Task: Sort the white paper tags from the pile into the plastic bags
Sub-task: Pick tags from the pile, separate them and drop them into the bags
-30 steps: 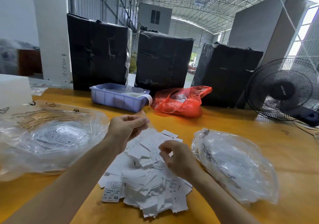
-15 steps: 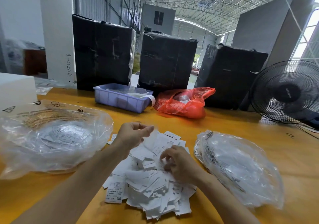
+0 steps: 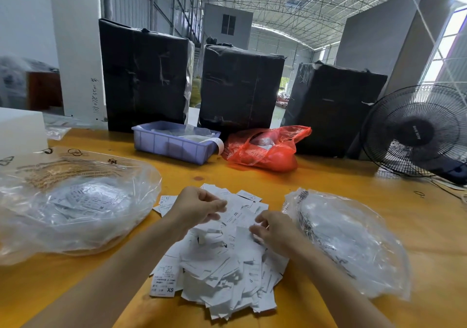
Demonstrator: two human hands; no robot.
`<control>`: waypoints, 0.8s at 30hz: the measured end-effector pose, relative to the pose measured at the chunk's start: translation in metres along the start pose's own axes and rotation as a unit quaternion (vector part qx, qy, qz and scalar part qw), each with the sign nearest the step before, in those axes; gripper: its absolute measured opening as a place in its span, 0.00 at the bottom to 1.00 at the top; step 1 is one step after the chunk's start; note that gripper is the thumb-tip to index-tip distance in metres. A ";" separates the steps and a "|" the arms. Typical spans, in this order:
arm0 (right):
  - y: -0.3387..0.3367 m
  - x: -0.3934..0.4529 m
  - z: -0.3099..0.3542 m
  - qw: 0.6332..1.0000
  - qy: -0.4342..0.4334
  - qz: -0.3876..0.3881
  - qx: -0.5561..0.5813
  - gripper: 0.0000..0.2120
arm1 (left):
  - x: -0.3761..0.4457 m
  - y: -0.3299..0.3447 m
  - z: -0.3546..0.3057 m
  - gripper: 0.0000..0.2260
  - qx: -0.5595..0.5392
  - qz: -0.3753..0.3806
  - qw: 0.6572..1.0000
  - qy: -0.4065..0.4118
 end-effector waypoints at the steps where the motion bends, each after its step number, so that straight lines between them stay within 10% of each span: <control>1: -0.004 0.000 0.003 1.000 -0.014 -0.019 0.007 0.15 | 0.000 0.001 0.000 0.04 0.002 0.003 1.000 0.000; 4: -0.008 -0.004 0.015 0.996 -0.076 -0.004 0.037 0.10 | 0.000 0.002 0.000 0.04 0.001 0.005 1.000 -0.002; 10: 0.013 -0.024 0.025 0.957 -0.114 0.265 -0.028 0.32 | 0.001 0.002 0.000 0.05 -0.002 0.010 1.000 0.000; 19: -0.018 -0.004 0.012 0.984 -0.061 0.023 0.164 0.11 | -0.002 0.004 -0.001 0.04 -0.013 0.021 1.000 -0.003; 24: -0.023 -0.004 -0.004 0.889 0.079 0.029 0.451 0.06 | -0.002 0.009 -0.002 0.04 -0.019 0.041 0.999 -0.006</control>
Point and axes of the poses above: each hand's wrist, its own x-axis towards the middle knuckle, its own y-axis out of the palm, z = x × y, the point moved 7 cm from there along x, towards the middle knuckle, and after that the axes turned 12 degrees about x, right-handed, at the moved point
